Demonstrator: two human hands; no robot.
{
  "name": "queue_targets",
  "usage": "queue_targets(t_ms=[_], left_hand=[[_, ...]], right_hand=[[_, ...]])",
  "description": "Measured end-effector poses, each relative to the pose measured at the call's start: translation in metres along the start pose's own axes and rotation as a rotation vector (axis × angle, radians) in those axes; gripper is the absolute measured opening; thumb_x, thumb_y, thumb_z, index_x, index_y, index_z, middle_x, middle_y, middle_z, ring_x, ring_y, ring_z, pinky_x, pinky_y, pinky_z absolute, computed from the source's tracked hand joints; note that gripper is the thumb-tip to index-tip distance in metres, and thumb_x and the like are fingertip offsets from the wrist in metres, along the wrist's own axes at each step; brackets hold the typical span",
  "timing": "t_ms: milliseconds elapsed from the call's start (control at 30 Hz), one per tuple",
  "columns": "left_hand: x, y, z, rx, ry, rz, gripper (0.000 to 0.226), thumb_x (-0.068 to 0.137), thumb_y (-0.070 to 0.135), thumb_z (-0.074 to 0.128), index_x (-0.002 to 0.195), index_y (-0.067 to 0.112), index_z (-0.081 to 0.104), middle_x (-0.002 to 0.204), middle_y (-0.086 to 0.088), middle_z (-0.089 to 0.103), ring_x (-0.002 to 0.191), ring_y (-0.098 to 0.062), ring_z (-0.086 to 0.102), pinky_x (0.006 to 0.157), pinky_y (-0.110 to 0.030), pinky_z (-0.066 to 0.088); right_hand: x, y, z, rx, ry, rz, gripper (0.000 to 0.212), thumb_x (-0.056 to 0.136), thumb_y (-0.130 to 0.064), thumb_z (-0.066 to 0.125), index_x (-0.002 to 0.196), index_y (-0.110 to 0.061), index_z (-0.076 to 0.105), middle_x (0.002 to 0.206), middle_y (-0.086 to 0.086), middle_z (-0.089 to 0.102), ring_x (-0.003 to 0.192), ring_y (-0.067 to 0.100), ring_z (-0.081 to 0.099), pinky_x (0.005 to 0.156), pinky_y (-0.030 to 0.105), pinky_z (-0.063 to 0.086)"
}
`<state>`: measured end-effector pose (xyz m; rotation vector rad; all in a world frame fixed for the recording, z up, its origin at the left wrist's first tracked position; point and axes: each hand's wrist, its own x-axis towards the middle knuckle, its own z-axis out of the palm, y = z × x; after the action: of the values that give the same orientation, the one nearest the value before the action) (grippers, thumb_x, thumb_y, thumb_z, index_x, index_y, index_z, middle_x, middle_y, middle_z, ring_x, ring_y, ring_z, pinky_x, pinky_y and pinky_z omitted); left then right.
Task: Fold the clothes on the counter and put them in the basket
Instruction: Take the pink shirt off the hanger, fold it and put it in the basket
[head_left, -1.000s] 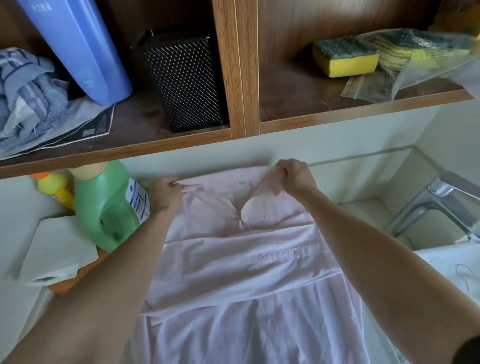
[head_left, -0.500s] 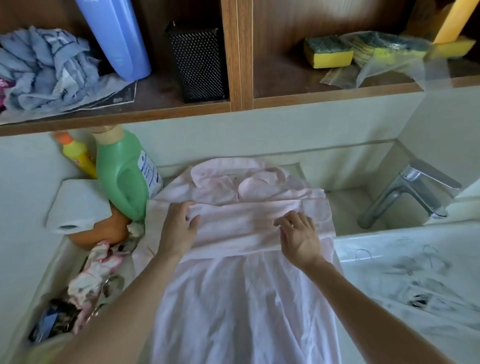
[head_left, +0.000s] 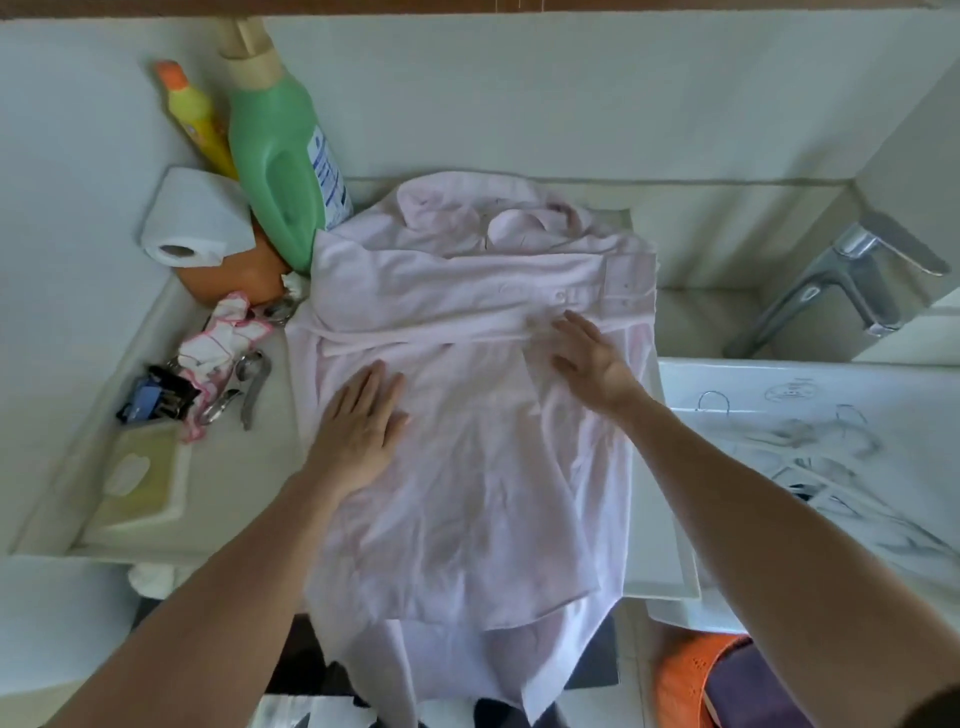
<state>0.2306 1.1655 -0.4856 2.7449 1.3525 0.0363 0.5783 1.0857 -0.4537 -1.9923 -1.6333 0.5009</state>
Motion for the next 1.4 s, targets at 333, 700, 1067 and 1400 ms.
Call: queue_targets(t_ms=[333,700,1067,1400], left_hand=[[-0.087,0.115,-0.028,-0.422,0.026,0.297,0.079,0.072,0.069,0.061,0.136,0.024,0.048,0.134,0.000,0.049,0.124,-0.023,0.049,0.101,-0.036,0.039],[-0.135,0.109,-0.064,-0.761,0.299,0.045,0.035,0.076,0.004,0.051,0.101,0.017,0.071,0.091,0.005,0.072,0.082,-0.015,0.066,0.072,-0.026,0.051],[-0.145,0.093,-0.121,-0.777,0.342,0.026,0.012,0.094,0.007,0.060,0.097,0.015,0.068,0.089,0.007,0.069,0.084,-0.003,0.062,0.072,-0.019,0.046],[-0.156,0.095,-0.135,-0.748,0.367,0.088,0.020,0.093,0.003,0.057,0.100,0.015,0.071,0.088,0.007,0.065,0.079,-0.004,0.057,0.070,-0.006,0.040]], right_hand=[[-0.150,-0.026,0.001,-0.106,0.113,0.395,0.064,0.087,-0.032,0.070,0.141,-0.017,0.040,0.130,0.016,0.046,0.113,0.040,0.053,0.093,0.047,0.048],[-0.208,-0.081,-0.005,-0.188,0.264,0.157,0.039,0.086,-0.032,0.072,0.121,-0.020,0.062,0.115,0.008,0.052,0.103,0.031,0.060,0.082,0.043,0.054],[-0.213,-0.150,0.059,-0.116,-0.058,0.341,0.066,0.086,-0.001,0.050,0.147,-0.017,0.031,0.125,0.014,0.041,0.105,0.038,0.055,0.090,0.041,0.048],[-0.207,-0.187,0.025,0.153,0.460,-0.121,0.042,0.078,0.009,0.045,0.109,-0.011,0.066,0.111,0.005,0.052,0.080,0.012,0.054,0.075,0.010,0.044]])
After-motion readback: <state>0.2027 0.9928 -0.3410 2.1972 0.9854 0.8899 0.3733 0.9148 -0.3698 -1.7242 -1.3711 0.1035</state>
